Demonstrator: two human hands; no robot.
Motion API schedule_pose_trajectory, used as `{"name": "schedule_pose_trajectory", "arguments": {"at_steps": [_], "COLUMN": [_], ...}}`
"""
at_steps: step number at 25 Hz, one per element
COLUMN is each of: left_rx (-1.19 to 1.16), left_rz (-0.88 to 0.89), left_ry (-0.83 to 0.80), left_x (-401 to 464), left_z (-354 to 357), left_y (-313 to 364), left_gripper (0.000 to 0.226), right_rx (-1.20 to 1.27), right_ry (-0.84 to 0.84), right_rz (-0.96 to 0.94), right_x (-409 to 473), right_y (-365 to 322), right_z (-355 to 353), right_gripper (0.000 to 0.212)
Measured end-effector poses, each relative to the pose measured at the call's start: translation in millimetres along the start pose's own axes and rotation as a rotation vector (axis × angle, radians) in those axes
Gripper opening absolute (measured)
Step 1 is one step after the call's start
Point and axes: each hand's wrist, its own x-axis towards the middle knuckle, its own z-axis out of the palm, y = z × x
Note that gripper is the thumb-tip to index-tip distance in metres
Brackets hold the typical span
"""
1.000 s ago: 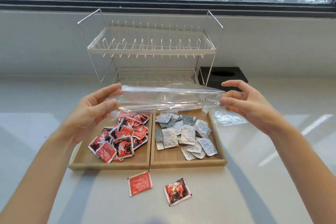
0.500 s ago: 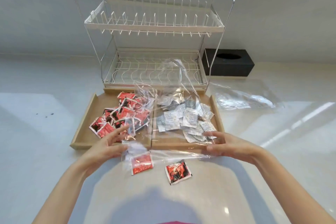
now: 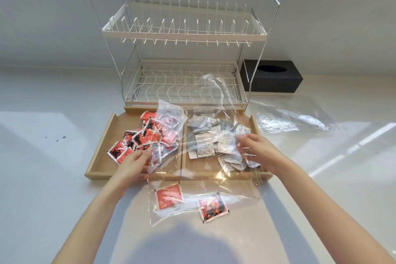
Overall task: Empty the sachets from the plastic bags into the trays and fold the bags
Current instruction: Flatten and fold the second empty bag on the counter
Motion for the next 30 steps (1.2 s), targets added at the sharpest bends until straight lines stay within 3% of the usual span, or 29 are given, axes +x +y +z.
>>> {"name": "schedule_pose_trajectory", "arguments": {"at_steps": [5,10,14,20,30], "left_rx": [-0.011,0.018,0.003,-0.110,-0.247], "left_rz": [0.064,0.079,0.119,0.194,0.264], "left_ry": [0.103,0.058,-0.004,0.045,-0.308], "left_x": [8,6,3,2,-9], "left_z": [10,12,12,9,-4], "left_y": [8,11,14,25,51], "left_gripper": [0.018,0.015,0.021,0.014,0.026], "right_rx": [0.055,0.123,0.150,0.148,0.223], "right_ry": [-0.002,0.041,0.091,0.128,0.127], "right_rz": [-0.019,-0.044,-0.063,-0.135,-0.215], "right_x": [-2,-9,-14,-18,-20], "right_y": [3,3,1,-7,-13], "right_z": [2,-4,-6,-15,-30], "right_gripper": [0.002,0.029,0.021,0.009,0.019]}}
